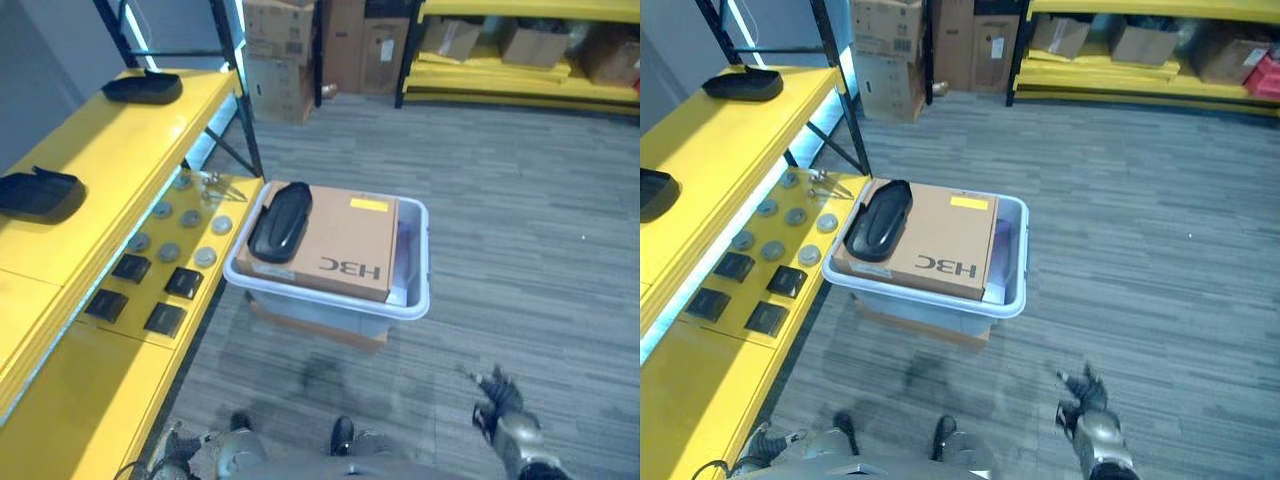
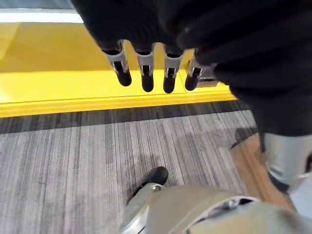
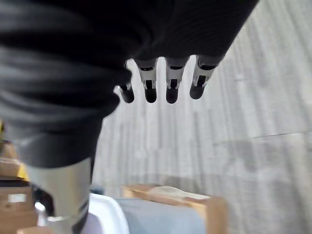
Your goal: Move parts from the plastic box to the shelf.
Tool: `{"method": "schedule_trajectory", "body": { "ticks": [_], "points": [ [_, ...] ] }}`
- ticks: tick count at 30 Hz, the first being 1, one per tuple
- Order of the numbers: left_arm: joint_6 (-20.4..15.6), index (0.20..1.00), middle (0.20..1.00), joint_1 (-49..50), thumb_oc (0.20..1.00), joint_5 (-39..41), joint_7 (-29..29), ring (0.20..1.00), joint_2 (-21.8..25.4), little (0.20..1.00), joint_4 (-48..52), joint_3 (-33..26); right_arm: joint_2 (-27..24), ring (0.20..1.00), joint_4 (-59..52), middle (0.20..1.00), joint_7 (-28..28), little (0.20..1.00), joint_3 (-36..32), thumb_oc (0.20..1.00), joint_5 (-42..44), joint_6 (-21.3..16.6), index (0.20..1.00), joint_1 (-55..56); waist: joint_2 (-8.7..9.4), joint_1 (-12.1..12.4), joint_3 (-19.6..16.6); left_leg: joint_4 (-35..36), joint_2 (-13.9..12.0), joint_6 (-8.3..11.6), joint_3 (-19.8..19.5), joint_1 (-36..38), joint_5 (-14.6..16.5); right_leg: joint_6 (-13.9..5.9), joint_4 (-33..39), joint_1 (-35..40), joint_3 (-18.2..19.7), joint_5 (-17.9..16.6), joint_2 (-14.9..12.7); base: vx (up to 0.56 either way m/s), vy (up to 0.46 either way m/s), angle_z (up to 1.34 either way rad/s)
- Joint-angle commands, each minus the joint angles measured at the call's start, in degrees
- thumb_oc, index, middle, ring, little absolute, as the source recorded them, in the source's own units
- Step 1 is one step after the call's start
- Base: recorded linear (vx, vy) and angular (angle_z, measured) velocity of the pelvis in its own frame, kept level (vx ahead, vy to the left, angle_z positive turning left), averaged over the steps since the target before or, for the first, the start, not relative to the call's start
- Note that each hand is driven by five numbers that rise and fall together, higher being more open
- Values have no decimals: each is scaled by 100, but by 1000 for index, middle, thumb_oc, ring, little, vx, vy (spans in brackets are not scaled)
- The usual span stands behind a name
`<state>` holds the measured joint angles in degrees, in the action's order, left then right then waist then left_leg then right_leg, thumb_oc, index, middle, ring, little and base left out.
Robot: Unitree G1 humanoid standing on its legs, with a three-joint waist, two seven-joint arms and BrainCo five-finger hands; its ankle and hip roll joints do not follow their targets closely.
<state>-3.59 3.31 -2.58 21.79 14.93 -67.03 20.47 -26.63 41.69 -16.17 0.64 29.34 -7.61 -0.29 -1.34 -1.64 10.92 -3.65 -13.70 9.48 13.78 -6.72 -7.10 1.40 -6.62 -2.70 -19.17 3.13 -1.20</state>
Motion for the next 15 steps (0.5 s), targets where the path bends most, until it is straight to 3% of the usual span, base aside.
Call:
{"method": "schedule_trajectory", "body": {
  "ticks": [1, 2, 5, 6, 7, 9, 14, 15],
  "points": [
    [-191, 1000, 1000, -1, 1000, -204, -8, 1000, 371, 1000, 97, 41, -264, 1000, -522, 1000, -897, 1000, -519, 1000, 225, -673, 1000, -97, 61, 120, 145, -450, 260, -365, -202, 23, 463, -857, 25, 26, 348, -214, -932, 7, 130, -27],
    [-228, 1000, 1000, 38, 1000, -159, -31, 1000, 390, 1000, 103, 53, -281, 1000, -794, 1000, -1088, 1000, -713, 1000, 150, -900, 1000, -91, 44, 128, 176, -428, 313, -389, -202, 37, 498, -893, -21, -5, 322, -218, -976, 2, 116, -29],
    [-160, 1000, 1000, 150, 1000, -17, -120, 1000, 412, 1000, 148, -26, -421, 1000, -1692, 1000, -1556, 1000, -1174, 1000, -180, -923, 1000, -137, 4, 157, 246, -296, 470, -442, -247, 104, 549, -980, -87, -59, 310, -239, -1059, 28, 120, 2],
    [-14, 1000, 1000, 238, 1000, -13, -209, 1000, 404, 1000, 141, -107, -477, 1000, -2240, 1000, -1847, 1000, -1365, 1000, -558, -925, 1000, -166, -16, 169, 258, -193, 555, -483, -262, 184, 559, -1029, -86, -42, 331, -256, -1090, 129, 206, 16],
    [139, 1000, 1000, 331, 1000, -72, -287, 1000, 385, 1000, 64, -200, -579, 1000, -2893, 1000, -1989, 1000, -1592, 1000, -890, -627, 1000, -205, -20, 169, 241, -86, 619, -529, -251, 223, 540, -1063, -56, -40, 333, -294, -1115, 169, 202, 1],
    [474, 1000, 1000, 403, 1000, -145, -310, 1000, 350, 1000, -46, -266, -793, 1000, -3390, 1000, -1829, 1000, -1750, 1000, -1132, -582, 1000, -373, -22, 219, 231, 37, 702, -575, -281, 253, 562, -1124, -53, -54, 320, -285, -1168, 133, 159, -4],
    [298, 1000, 1000, 443, 1000, -139, -399, 1000, 413, 1000, -200, -198, -1562, 1000, -3126, 1000, -1950, 1000, -1438, 1000, -1163, -70, 1000, -1607, -80, 668, 389, 77, 854, -636, -521, -128, 524, -1161, -58, -295, 160, -325, -1299, -35, 140, 14],
    [190, 1000, 1000, 344, 1000, -12, -455, 1000, 471, 1000, -222, -68, -1831, 1000, -2560, 1000, -2070, 1000, -1136, 1000, -1073, 137, 1000, -2245, -144, 907, 563, -74, 924, -650, -602, -419, 543, -1162, -188, -457, 26, -297, -1415, -97, 155, 40]
  ]
}}
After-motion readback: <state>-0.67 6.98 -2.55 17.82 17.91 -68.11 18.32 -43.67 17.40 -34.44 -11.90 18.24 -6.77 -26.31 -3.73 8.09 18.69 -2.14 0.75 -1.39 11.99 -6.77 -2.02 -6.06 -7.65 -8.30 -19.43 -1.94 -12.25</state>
